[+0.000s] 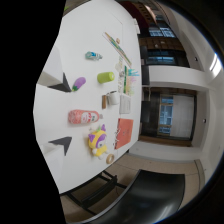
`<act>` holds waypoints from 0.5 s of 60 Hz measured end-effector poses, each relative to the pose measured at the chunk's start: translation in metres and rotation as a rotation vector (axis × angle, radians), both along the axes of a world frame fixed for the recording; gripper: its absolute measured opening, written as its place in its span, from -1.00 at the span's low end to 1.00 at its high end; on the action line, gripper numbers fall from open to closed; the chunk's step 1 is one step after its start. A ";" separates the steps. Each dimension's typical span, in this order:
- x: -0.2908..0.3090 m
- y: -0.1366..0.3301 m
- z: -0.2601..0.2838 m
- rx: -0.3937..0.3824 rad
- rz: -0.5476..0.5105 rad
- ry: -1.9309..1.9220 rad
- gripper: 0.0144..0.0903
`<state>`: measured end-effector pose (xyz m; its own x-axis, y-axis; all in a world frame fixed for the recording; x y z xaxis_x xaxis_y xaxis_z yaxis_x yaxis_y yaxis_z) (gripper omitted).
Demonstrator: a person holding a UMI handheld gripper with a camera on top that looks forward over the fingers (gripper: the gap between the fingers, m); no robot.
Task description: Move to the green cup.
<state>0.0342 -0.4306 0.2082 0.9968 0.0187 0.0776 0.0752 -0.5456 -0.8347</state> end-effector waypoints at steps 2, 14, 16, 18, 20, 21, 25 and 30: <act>0.001 -0.004 0.002 -0.001 -0.003 -0.004 0.85; -0.030 -0.032 0.003 -0.008 -0.047 -0.022 0.85; -0.038 -0.039 0.003 -0.010 -0.054 -0.021 0.85; -0.053 -0.049 0.003 -0.010 -0.064 -0.022 0.85; -0.062 -0.054 0.003 -0.012 -0.071 -0.023 0.85; -0.066 -0.056 0.003 -0.011 -0.073 -0.025 0.85; -0.086 -0.056 0.002 -0.008 -0.076 -0.025 0.85; -0.121 -0.056 0.001 -0.015 -0.063 -0.013 0.86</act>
